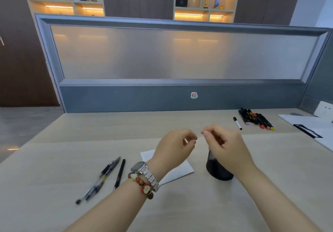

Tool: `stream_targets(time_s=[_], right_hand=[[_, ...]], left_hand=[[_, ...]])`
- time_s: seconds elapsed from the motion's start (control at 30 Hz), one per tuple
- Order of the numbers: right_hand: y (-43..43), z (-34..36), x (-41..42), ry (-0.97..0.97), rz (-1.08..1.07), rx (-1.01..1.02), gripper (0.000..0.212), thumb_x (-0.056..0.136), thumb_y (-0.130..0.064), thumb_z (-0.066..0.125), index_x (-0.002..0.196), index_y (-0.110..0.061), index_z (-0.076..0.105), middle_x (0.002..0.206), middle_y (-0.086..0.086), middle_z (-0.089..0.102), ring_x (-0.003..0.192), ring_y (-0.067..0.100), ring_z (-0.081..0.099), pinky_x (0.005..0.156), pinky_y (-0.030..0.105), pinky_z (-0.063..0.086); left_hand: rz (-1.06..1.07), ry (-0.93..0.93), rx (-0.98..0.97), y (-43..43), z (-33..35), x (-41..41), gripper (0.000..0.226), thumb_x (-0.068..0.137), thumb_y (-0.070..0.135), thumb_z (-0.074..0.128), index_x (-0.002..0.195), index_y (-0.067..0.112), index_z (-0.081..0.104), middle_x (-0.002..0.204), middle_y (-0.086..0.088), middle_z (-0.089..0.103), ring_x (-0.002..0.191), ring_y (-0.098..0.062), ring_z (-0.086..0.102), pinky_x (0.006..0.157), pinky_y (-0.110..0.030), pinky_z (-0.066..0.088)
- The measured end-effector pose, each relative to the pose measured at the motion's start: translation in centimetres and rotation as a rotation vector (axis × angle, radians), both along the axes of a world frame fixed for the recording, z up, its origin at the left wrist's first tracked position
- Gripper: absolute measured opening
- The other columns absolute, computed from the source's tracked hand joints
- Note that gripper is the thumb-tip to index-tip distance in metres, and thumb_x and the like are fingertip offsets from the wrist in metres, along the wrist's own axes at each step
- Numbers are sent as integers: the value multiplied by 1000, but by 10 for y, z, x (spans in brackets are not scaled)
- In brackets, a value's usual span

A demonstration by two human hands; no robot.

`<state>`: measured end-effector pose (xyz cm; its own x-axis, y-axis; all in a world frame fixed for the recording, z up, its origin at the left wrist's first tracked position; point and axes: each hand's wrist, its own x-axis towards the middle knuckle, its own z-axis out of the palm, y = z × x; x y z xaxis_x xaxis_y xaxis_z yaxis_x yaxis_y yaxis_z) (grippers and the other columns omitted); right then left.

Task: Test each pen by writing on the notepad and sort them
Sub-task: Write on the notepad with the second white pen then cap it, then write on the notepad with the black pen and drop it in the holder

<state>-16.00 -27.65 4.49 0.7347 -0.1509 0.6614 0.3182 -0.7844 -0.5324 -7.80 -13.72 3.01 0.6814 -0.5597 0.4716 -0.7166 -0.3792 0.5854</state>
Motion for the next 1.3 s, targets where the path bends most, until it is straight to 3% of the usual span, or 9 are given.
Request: stream_targets(time_s=[0.33,0.47,0.6,0.73,0.9,1.0,1.17,1.3], right_hand=[[98,-60,68,363,106,73,15,87,-21,51,75,-23,59,53,-5,53,58,22,56,58,38,46],[129,-72,84,460,146,50,14,87,-28,49,76,-27,56,57,-9,54,53,8,48,55,30,40],[160,-75,98,602,157,-129,21,84,-42,49,71,-26,53,65,-10,52,64,12,49,52,24,35],[179,-79,111,769,145,-267,27,76,-34,52,58,-21,37,57,-6,43,53,15,40,46,27,27],[184,-80,117,842,81,-253,30,74,-26,50,53,-21,28,54,-4,33,48,13,30,45,27,22],[181,-77,120,835,82,-70,33,74,-27,52,53,-17,28,49,-5,30,46,15,27,45,28,20],[143,-54,129,776,128,538,19,75,-17,51,58,-13,43,37,1,44,30,15,32,37,15,20],[103,-47,124,708,159,717,10,80,-8,48,70,-9,49,40,4,54,30,15,39,33,16,24]], left_hand=[[347,62,212,126,-45,45,15,85,25,50,93,26,63,89,12,63,78,-7,53,71,-26,45],[472,43,320,160,-59,60,18,84,25,49,97,24,62,99,6,66,91,-16,58,74,-28,45],[478,43,328,165,-67,66,18,83,24,49,96,22,62,101,3,66,95,-19,57,78,-33,48],[463,17,273,161,-70,76,19,84,22,48,96,21,63,100,1,67,95,-21,57,79,-36,48],[428,-2,204,160,-74,80,15,84,22,49,90,22,63,95,3,66,89,-18,57,75,-34,46],[415,1,131,161,-73,81,13,83,21,51,86,23,63,86,7,64,78,-14,53,71,-29,45],[333,132,-28,151,-69,80,11,84,21,56,79,21,66,71,12,62,66,-7,55,63,-21,42],[252,281,-62,135,-66,78,15,88,24,52,81,21,64,72,10,66,70,-11,60,65,-19,45]])
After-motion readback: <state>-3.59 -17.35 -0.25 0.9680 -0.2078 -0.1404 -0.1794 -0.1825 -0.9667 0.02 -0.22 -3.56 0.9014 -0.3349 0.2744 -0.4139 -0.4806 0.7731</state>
